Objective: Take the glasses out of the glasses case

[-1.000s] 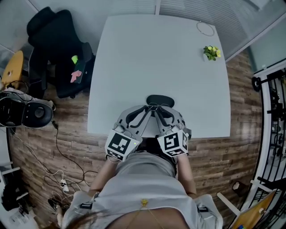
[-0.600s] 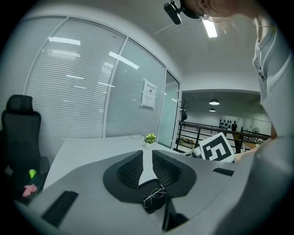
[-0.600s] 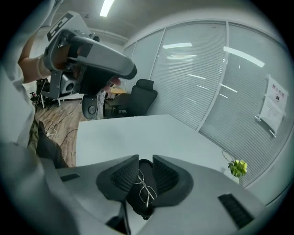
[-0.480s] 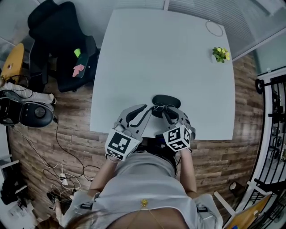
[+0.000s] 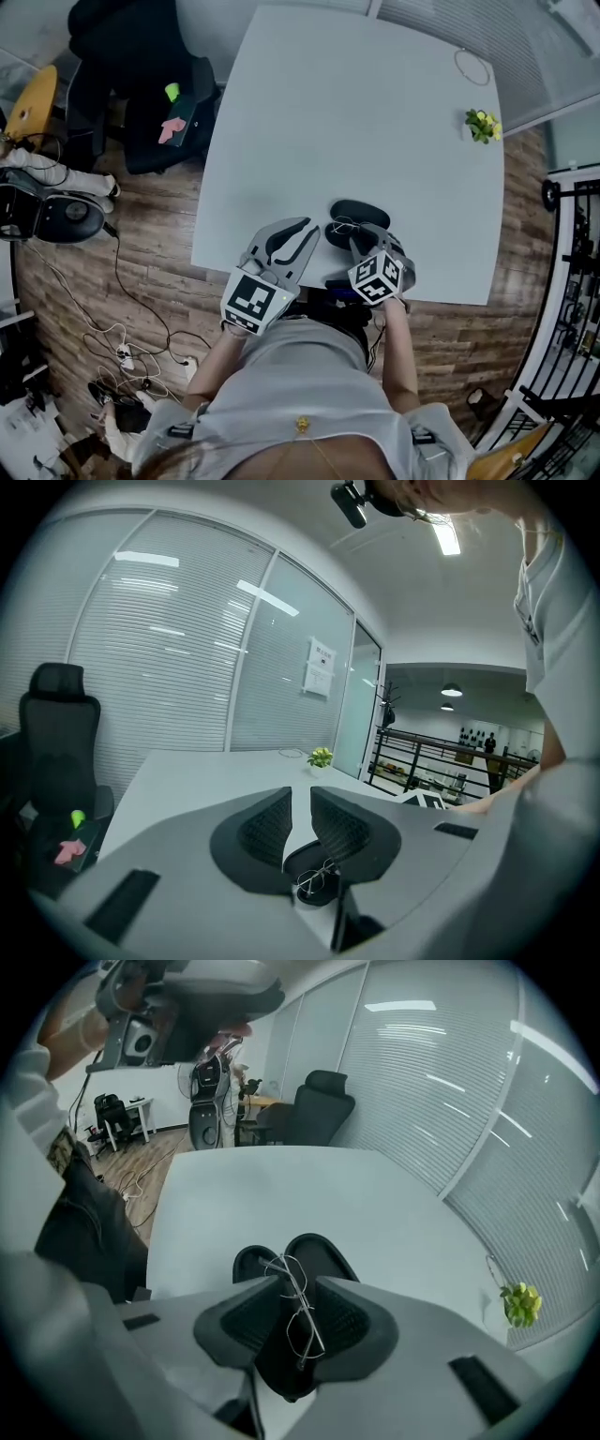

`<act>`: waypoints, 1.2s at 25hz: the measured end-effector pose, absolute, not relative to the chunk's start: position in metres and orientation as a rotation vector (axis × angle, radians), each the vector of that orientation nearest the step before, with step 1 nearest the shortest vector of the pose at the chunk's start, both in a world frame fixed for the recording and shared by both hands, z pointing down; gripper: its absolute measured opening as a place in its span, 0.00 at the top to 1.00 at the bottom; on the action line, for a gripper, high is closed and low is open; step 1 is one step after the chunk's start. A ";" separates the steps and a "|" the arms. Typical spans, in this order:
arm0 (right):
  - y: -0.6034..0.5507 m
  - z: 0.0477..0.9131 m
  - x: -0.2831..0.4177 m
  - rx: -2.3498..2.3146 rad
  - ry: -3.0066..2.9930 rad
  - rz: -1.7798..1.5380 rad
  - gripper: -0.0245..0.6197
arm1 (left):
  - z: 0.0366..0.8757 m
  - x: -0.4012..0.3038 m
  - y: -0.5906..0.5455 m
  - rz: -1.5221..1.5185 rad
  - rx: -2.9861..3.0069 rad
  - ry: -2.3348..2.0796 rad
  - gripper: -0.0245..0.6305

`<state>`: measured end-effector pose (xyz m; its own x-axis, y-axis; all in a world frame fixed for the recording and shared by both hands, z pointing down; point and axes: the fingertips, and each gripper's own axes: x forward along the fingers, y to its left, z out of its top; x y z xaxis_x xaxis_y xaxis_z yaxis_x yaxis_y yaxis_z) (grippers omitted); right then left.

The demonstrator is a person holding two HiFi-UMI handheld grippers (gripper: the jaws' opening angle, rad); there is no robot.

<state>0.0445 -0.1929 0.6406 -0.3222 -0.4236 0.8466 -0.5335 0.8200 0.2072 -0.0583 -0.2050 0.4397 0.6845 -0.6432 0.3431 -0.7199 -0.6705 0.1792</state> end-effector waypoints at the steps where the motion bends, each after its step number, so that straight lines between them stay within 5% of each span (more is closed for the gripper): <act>1: -0.193 0.646 0.044 0.692 -1.953 0.135 0.77 | 0.441 -0.060 -0.205 0.363 2.592 -1.085 0.86; 21: -0.199 0.709 0.049 0.324 -1.898 0.229 0.72 | 0.455 -0.075 -0.206 0.375 2.513 -1.133 0.86; 30: -0.193 0.708 0.046 0.268 -1.910 0.137 0.80 | 0.456 -0.070 -0.198 0.379 2.519 -1.118 0.86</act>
